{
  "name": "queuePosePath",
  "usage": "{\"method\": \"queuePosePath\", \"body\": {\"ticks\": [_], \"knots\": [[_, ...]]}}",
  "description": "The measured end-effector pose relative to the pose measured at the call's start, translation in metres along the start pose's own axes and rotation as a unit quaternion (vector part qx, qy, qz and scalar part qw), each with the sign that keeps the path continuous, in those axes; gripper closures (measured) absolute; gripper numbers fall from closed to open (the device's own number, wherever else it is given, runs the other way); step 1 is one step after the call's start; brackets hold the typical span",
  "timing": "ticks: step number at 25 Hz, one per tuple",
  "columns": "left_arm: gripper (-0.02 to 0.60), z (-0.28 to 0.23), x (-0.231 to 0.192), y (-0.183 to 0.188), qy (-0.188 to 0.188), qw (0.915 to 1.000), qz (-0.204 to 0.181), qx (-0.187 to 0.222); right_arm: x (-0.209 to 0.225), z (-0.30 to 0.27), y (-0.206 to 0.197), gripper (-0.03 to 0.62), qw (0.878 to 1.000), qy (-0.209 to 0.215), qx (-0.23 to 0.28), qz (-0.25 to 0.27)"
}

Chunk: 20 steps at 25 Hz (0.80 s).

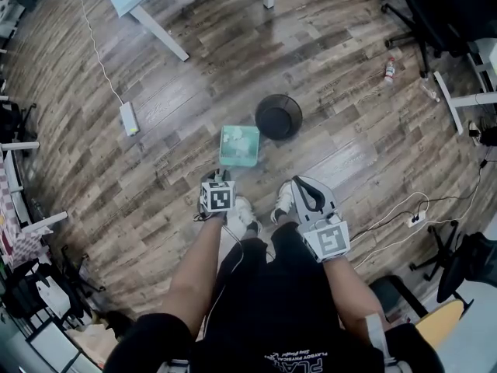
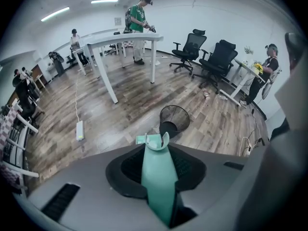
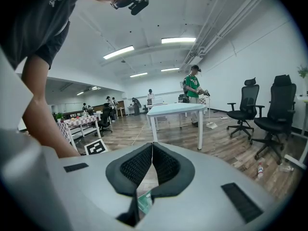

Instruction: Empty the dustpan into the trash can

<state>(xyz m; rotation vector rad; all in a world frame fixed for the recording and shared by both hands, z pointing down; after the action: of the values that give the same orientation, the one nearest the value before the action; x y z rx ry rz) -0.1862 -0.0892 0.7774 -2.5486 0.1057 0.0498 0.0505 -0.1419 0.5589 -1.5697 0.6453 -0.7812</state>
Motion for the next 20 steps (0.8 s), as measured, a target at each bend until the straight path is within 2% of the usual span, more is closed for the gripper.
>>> {"method": "queuePosePath", "body": {"ticks": [7,13,20], "knots": [[0.484,0.002,0.002,-0.003,0.001,1.0,0.003,0.006,0.0,0.002,-0.012,0.568,1.0,-0.005,-0.017,0.009],[0.485,0.005,0.001,-0.006,0.0,1.0,0.003,0.008,0.0,-0.008,-0.052,0.568,0.996,-0.034,-0.082,0.008],[0.485,0.011,0.002,-0.011,0.004,0.9999,0.004,0.012,-0.006,-0.027,-0.086,0.569,0.991,-0.065,-0.119,-0.012]]}}
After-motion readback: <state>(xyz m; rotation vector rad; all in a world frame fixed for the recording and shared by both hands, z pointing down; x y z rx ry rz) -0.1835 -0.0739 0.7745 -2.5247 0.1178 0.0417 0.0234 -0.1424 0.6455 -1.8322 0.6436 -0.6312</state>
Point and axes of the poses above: the fingertips, and each gripper's own axes: z backward along the fingers, x to its right, y out of its top, the point moved 6 cm from there along z, backward along the fingers, and after that the axes turned 11 degrees about x, right-handed, at the moved point
